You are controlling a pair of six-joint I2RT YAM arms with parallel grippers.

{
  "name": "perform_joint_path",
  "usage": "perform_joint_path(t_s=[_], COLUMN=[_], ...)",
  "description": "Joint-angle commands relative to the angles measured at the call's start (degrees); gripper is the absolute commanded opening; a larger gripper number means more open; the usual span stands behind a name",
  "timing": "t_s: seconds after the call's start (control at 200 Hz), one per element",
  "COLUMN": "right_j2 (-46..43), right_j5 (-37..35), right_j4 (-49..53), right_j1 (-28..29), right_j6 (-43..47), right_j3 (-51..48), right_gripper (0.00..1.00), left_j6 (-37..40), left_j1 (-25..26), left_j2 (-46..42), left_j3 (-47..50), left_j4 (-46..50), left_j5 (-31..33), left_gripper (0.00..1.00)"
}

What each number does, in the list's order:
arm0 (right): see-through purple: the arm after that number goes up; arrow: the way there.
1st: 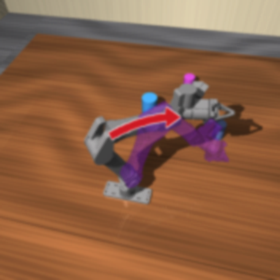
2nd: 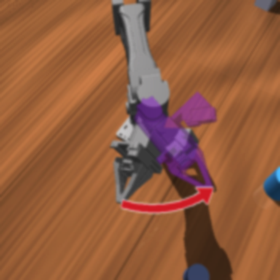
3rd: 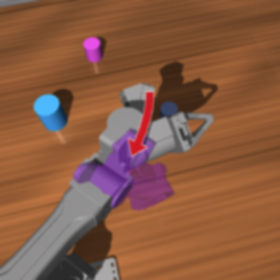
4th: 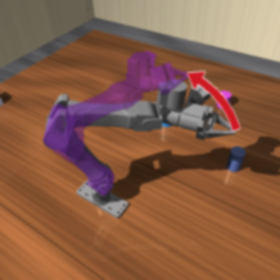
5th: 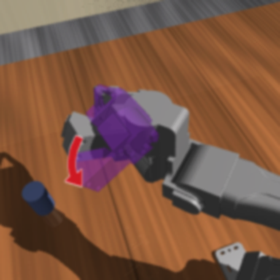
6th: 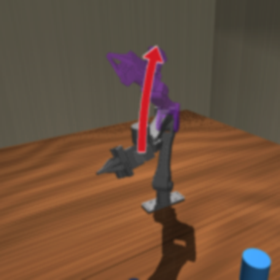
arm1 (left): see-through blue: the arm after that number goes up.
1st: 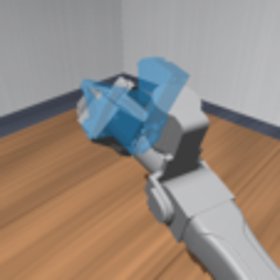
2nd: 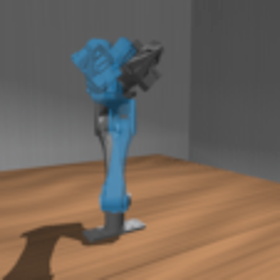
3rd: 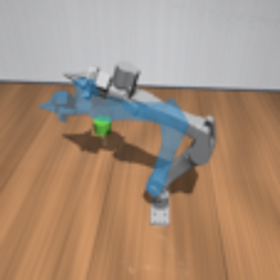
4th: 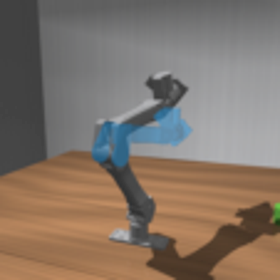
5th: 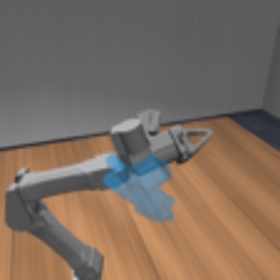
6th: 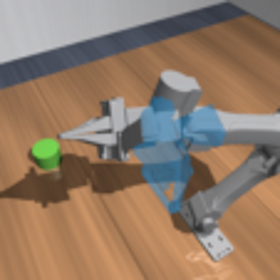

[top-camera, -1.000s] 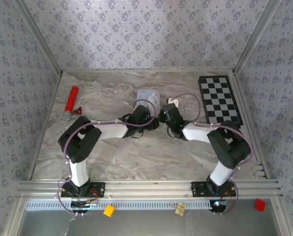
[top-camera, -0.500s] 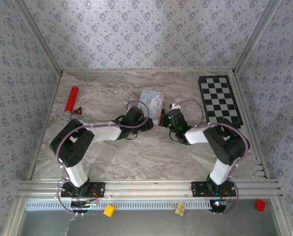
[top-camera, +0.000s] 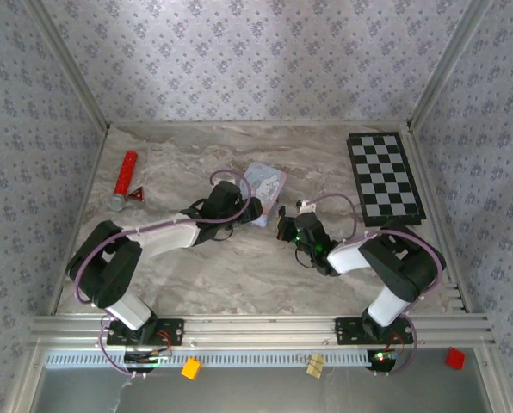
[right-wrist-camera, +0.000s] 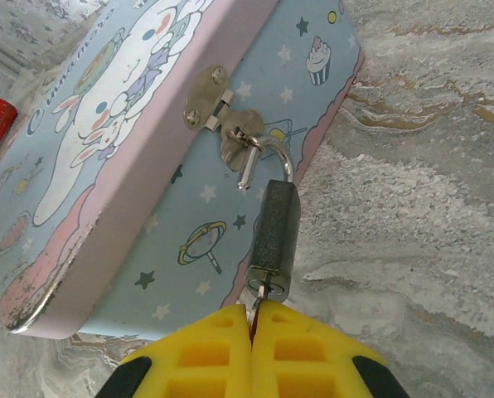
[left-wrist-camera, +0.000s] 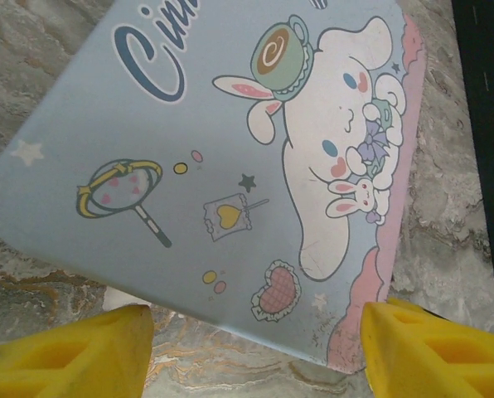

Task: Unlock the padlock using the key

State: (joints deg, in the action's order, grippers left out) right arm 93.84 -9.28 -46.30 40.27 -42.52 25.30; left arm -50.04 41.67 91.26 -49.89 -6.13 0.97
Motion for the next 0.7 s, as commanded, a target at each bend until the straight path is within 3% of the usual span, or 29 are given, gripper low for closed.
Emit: perform_joint_path(t_s=[0.0,0.115,0.295,0.515,0.695], right_j2=[0.95,1.17,1.09,-0.97,-5.63], right_j5=[-1.27,-1.2,-2.45,1.17,9.32], right_j4=[-0.84,-1.42,1.49,3.09,4.21], right_j1=[0.39,-0.46,-0.22,-1.43,-4.93], right_j6=[-1.56,-2.53,3.81,9.83,11.71], right_j3=[-1.07,-1.99,0.51,-0.45,-2.65], right_gripper=[0.0,0.0,0.03,0.3,0.38], left_j6=[-0.02,-0.07,0.63,0.24,0.38], left_j1=[0.03,0.07,0.07,-0.01,-0.44], left_j2=[1.23,1.8,4.36,5.86,5.24], left_j3=[-2.15,-2.14,-3.85,-2.66,-1.14], left_j4=[1.48,1.53,3.57,2.97,2.62], left_j5=[1.31,1.42,2.04,2.44,2.72], left_gripper=[0.67,0.67,0.66,0.64,0.63])
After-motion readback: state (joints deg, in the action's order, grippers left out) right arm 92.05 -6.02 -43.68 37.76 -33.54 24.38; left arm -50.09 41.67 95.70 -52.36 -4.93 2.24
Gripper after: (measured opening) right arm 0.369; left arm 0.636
